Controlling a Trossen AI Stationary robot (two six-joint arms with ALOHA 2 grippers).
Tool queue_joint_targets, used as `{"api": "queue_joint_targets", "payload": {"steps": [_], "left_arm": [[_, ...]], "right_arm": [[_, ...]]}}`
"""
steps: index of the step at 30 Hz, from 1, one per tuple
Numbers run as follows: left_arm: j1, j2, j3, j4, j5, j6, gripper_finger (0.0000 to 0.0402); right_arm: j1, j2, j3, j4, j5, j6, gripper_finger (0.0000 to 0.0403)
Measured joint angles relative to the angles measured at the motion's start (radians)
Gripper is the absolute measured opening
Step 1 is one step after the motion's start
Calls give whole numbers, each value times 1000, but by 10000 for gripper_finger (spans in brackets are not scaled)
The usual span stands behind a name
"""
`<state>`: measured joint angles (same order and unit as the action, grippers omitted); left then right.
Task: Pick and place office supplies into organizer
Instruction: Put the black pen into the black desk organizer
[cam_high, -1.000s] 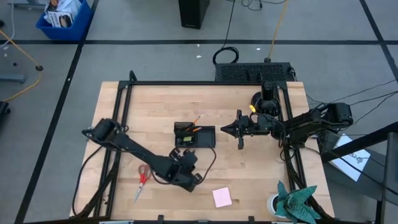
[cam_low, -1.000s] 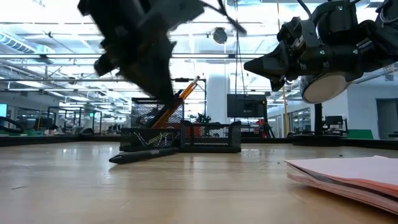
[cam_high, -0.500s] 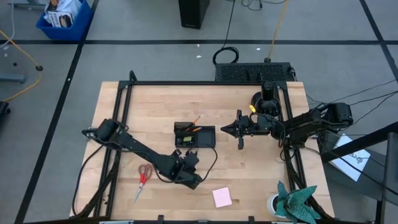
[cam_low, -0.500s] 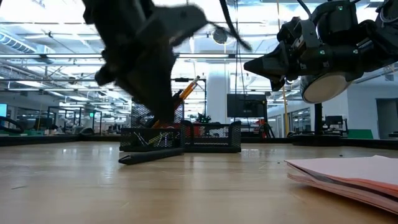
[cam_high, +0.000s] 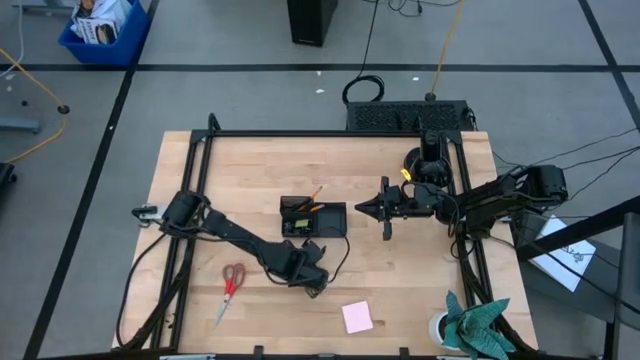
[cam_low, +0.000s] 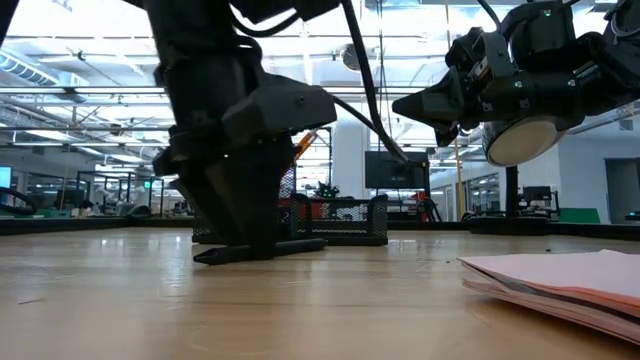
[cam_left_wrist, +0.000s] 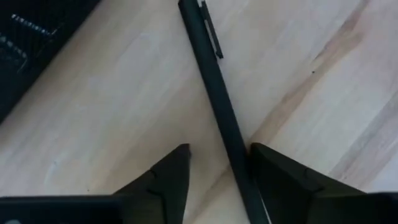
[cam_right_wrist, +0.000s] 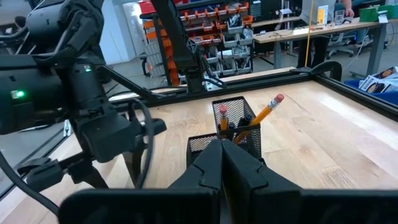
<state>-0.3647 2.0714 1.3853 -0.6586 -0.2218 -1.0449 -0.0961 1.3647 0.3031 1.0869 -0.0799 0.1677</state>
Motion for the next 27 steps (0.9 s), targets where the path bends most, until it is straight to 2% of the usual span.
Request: {"api": "queue_joint_targets", "payload": {"steps": [6, 16, 27], "left_arm": [[34, -25, -3, -1, 79, 58, 191], [76, -44, -3, -2, 63, 150, 191], [9, -14, 0, -72, 91, 137, 190]], "right_arm": [[0, 0, 0, 0, 0, 0, 0], [0, 0, 0, 0, 0, -7, 0], [0, -1, 0, -1, 0, -4, 0]]}}
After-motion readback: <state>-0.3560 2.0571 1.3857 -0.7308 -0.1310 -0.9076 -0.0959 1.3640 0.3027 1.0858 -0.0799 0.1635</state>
